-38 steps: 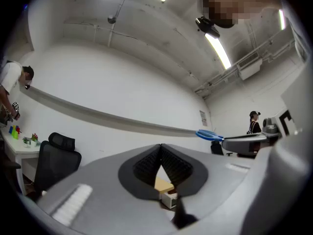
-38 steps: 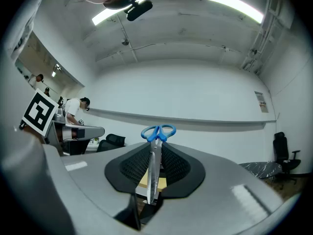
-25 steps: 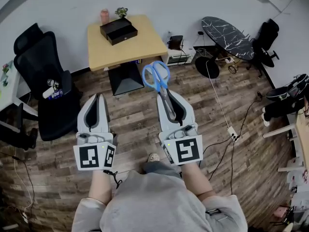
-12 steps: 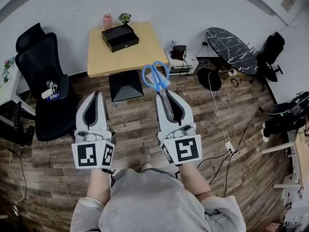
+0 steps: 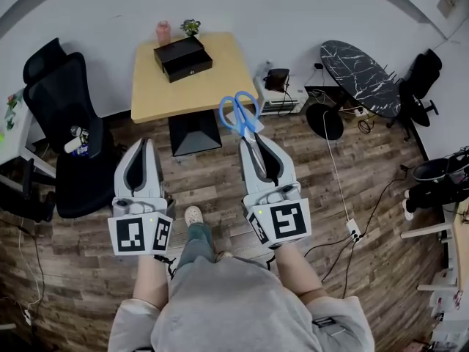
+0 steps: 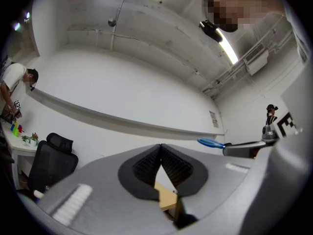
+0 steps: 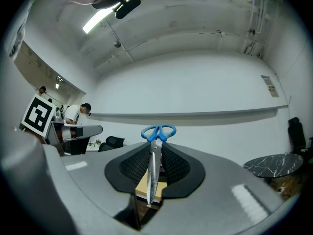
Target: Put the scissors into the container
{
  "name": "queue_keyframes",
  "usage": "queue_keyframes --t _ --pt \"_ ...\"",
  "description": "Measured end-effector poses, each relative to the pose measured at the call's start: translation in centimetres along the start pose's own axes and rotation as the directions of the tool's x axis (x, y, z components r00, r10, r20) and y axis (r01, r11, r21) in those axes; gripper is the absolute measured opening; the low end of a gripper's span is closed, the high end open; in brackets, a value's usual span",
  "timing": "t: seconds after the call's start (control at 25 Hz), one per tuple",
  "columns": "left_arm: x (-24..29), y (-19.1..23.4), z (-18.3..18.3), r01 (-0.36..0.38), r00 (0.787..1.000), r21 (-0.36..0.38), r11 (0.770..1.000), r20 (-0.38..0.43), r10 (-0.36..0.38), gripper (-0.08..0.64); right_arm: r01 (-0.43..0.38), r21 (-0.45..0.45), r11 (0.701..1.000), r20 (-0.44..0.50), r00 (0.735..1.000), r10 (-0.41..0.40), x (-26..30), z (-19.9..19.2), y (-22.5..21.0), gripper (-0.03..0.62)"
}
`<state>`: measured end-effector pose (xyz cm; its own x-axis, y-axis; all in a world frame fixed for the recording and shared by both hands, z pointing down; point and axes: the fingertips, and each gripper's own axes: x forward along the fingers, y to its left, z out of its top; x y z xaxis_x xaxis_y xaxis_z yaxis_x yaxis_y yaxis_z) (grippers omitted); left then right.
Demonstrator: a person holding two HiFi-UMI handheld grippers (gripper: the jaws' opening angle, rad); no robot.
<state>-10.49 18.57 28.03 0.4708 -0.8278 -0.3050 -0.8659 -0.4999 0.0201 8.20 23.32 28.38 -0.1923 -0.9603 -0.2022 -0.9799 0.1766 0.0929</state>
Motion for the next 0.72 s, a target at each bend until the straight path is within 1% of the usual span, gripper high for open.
queue_keyframes --t 0.24,0.36,0.72 --pt "4.9 2.7 -1.9 -0.004 1.0 -0.022 1.0 -0.008 0.004 0.058 0.022 -0.014 1.0 -0.016 1.0 -0.022 4.8 -1.3 -2.2 0.064" --pt "7.9 4.2 -2.3 0.002 1.0 -0.02 1.0 -0.004 -0.002 0.058 0.031 -0.013 0.999 -0.012 0.999 -0.031 7.9 -1.6 -3.1 0.064" --pt "15.7 9.8 -3.7 0.027 1.0 -0.013 1.0 0.005 -0.027 0.058 0.046 -0.009 0.999 0.012 0.999 -0.046 17.5 -2.4 -3.8 0.064"
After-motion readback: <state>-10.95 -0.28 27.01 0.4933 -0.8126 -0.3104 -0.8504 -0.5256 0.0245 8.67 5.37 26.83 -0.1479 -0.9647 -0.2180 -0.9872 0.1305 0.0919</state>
